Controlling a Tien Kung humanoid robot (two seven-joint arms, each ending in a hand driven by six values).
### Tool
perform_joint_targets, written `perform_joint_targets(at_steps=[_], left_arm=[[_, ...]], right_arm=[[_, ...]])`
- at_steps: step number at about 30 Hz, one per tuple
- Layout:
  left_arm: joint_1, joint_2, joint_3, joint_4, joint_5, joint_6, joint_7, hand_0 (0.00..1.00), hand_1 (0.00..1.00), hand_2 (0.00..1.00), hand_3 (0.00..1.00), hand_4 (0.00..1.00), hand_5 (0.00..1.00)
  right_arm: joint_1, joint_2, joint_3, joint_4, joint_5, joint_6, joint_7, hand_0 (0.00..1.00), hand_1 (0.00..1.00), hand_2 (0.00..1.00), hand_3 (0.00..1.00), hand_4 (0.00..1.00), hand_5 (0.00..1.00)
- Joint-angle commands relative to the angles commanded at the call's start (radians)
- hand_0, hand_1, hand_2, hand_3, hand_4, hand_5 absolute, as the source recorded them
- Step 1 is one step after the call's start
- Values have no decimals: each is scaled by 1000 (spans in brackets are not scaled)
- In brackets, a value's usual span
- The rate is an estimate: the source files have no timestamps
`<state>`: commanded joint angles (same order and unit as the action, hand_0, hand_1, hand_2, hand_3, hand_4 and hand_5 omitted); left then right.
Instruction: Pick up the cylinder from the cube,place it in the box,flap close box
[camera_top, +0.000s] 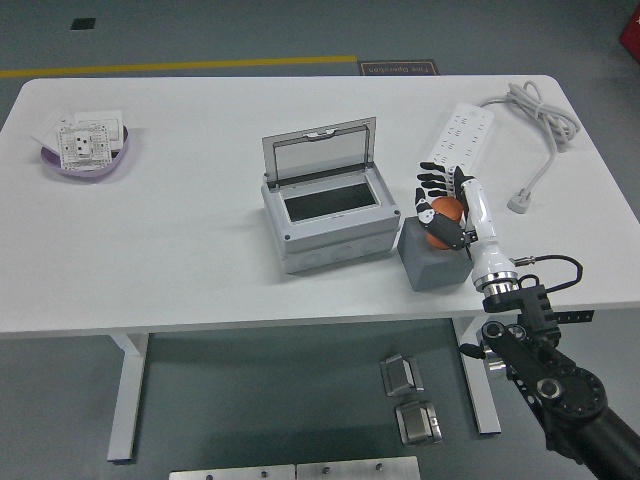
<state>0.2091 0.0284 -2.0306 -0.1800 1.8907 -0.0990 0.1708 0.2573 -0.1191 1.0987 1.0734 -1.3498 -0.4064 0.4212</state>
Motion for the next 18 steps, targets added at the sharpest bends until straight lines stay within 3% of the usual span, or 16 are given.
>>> perform_joint_targets(at_steps=[3,4,9,10,15,16,18], left_arm=[[0,-1,-2,0,5,-1,0,652,580,554,585,459,42],[0,-1,-1,0,6,-1,0,651,577,553,584,447,35],[0,-3,2,0,9,-3,0,651,577,553,584,447,35],[0,-4,1,0,10,-3,0,651,574,551,581,435,31],[-2,-3,8,0,7,-2,0,651,574,551,581,435,31],[-3,-3,11,0,5,-2,0,651,572,549,580,429,27],[-5,-3,21,0,-5,-1,-1,651,572,549,580,429,27]], right_arm=[[0,-3,3,0,-4,3,-3,608,629,665,717,559,82],[0,-4,4,0,-6,4,-4,609,629,665,721,675,195],[2,-7,8,0,-17,7,-12,609,629,665,721,675,195],[2,-7,9,0,-18,7,-13,615,630,670,751,829,332],[3,-9,12,-1,-19,8,-16,615,630,670,751,829,332],[3,-9,12,-2,-18,8,-16,623,633,673,754,887,390],[2,-9,13,-4,-16,8,-15,623,633,673,754,887,390]])
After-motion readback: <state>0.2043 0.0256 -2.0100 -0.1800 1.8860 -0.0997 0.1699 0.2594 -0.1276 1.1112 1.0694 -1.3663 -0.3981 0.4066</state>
